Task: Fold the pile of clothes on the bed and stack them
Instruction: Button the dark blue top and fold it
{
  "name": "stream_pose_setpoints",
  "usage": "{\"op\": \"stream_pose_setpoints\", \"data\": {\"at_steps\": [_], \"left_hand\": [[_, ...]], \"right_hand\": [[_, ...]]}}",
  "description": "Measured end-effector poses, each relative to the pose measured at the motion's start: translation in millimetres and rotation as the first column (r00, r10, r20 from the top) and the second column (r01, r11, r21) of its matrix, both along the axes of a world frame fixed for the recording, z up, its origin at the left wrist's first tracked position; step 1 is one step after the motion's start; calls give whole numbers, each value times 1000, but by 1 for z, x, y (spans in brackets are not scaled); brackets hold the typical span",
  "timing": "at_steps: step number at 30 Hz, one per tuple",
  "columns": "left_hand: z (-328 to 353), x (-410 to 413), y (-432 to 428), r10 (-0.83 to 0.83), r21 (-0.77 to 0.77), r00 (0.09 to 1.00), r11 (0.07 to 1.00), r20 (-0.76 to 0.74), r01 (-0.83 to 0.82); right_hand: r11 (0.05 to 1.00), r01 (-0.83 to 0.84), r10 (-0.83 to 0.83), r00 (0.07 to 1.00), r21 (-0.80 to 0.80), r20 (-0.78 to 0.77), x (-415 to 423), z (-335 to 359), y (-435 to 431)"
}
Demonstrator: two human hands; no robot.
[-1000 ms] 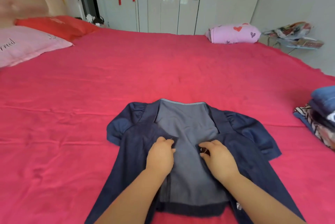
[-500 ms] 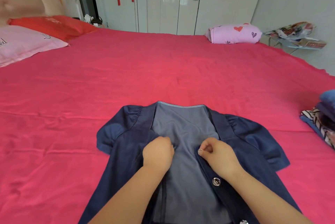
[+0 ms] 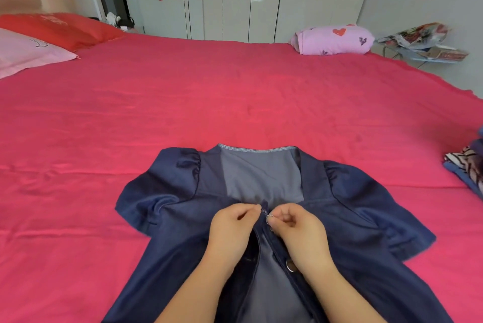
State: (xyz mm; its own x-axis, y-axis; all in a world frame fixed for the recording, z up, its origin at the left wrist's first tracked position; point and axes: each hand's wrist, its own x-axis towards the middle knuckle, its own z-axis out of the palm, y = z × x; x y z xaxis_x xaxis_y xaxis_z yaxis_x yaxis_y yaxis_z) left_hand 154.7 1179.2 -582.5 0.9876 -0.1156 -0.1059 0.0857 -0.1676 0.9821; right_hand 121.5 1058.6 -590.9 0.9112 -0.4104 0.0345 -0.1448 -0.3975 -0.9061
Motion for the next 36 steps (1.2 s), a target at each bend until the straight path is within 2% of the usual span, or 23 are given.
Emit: {"op": "stream_pose_setpoints", "data": {"at_steps": [5,12,18,27,31,36], "left_hand": [[-6,0,2,-63,-31,997,997,55,65],[-7,-1,2,-52,-61,999,997,15,52],[-4,-6,-3,-25,-38,994,999,110,30],[-7,-7,-4,-51,85,981,996,189,36],[-9,-9,-5,-72,176,950,984,303,18],[-10,-8,-6,-63,157,950,988,305,16]], "right_hand": [[999,35,-37,998,25,51,4,-6,0],[998,46,-40,990,-46,135,1,0,5],[994,58,-75,977,91,198,1,-1,4],[975,-24,-8,990,222,142,-6,3,3],[975,20,-42,994,223,96,-1,-1,1],[888,-32,-13,995,459,96,-1,-3,-4]]}}
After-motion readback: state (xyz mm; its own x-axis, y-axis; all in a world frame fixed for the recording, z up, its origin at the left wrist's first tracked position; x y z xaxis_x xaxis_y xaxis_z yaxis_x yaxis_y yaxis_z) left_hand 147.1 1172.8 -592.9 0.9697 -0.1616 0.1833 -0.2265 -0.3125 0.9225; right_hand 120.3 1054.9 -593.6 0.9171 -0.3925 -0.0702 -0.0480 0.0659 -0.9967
